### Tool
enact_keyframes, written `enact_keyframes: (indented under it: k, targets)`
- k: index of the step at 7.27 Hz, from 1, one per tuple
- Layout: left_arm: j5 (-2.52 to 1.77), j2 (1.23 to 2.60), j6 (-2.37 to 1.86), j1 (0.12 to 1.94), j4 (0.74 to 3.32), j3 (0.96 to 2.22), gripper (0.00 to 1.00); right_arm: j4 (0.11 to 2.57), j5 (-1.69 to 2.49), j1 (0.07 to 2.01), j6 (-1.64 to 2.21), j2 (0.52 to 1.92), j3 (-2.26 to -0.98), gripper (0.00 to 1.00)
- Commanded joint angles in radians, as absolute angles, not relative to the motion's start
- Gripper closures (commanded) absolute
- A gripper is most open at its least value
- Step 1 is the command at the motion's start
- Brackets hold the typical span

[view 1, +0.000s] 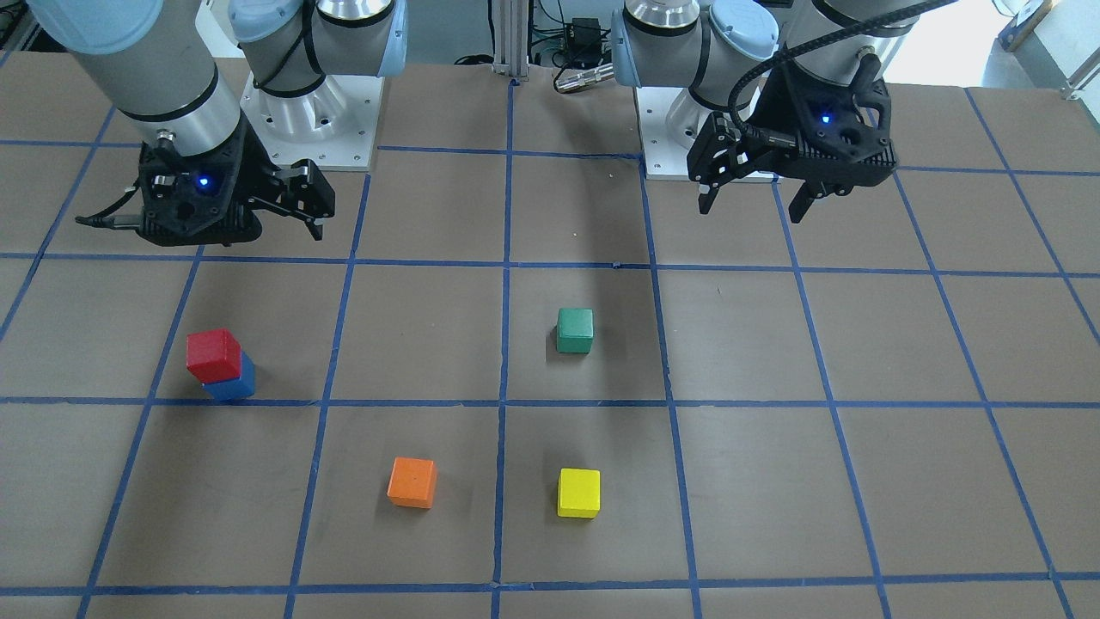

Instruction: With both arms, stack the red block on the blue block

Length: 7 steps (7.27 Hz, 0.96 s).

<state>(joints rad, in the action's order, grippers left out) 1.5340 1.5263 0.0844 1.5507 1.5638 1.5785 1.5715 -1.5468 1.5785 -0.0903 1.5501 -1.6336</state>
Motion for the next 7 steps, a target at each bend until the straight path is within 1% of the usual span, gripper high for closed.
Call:
enact_keyframes:
  k: [1, 7]
  targets:
    - [1.534, 1.526, 0.084, 1.551, 1.563, 1.578, 0.0, 1.568, -1.534, 1.595, -0.086, 1.572, -1.643, 0.0]
    - [1.534, 1.526, 0.084, 1.551, 1.563, 1.578, 0.0, 1.525, -1.551, 1.578, -0.055, 1.603, -1.631, 0.0]
